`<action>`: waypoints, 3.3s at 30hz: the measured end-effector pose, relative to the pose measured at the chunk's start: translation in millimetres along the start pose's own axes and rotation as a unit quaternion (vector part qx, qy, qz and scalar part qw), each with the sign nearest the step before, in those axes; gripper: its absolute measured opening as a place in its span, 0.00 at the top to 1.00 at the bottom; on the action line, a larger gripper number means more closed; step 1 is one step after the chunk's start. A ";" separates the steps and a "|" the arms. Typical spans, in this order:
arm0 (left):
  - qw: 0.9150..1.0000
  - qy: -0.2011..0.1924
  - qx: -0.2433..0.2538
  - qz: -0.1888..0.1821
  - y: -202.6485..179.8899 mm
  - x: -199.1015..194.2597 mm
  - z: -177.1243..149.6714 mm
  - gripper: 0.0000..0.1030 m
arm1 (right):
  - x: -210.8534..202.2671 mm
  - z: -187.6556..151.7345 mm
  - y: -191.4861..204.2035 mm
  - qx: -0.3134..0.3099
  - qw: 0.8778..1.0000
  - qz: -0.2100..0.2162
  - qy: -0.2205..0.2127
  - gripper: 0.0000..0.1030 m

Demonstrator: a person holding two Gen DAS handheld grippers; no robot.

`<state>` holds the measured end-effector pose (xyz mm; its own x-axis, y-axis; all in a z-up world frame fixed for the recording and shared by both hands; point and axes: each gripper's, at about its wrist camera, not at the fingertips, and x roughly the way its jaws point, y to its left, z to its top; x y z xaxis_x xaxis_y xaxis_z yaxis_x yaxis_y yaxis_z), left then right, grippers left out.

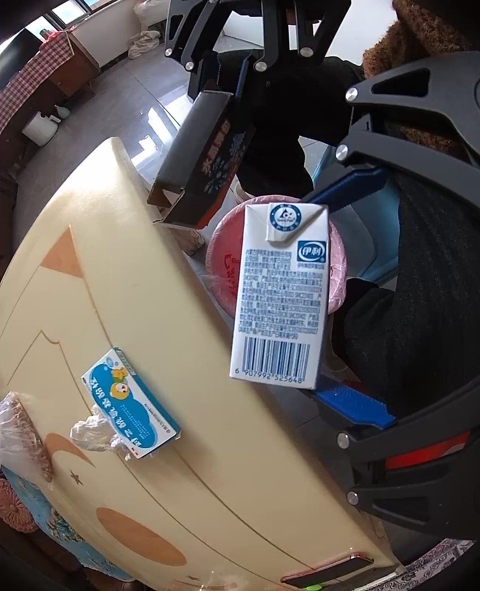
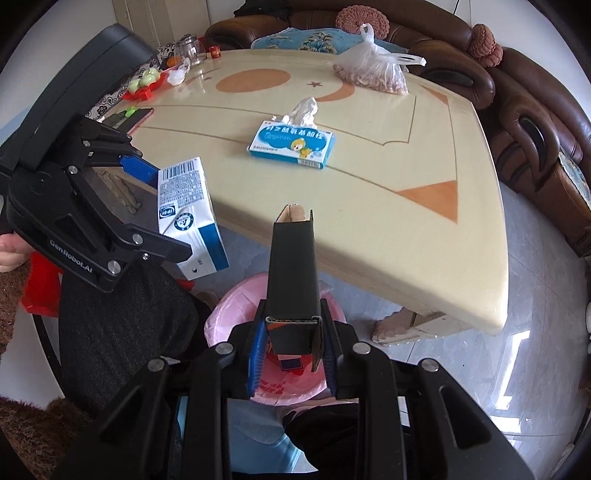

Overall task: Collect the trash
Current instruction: 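Lift the black box and milk carton with both tools and carry them over the pink bin, then open the right tool to drop the black box while the left tool drops the milk carton, then raise both open tools from the bin toward the blue medicine box and tissue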

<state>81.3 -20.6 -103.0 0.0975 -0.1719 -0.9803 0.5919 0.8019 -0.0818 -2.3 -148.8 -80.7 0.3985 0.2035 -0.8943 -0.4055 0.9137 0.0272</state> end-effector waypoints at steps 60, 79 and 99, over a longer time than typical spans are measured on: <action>0.975 0.192 -0.073 -0.080 -8.9 264.3 -28.3 0.19 | 210.4 -71.7 -27.3 0.064 0.982 0.061 0.165 0.75; 0.969 0.225 -0.077 -0.068 -6.0 285.2 -24.5 0.19 | 222.1 -73.1 -41.3 0.085 0.980 0.066 0.165 0.48; 0.973 0.191 -0.108 -0.068 1.8 269.5 -21.1 0.18 | 218.4 -73.1 -42.5 0.100 0.979 0.069 0.162 0.39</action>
<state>91.7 -53.4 -371.1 -0.2992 -0.0928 -0.9497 0.3925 0.8952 -0.2111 41.9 -168.9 -309.7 0.0568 0.2369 -0.9699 -0.2557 0.9425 0.2152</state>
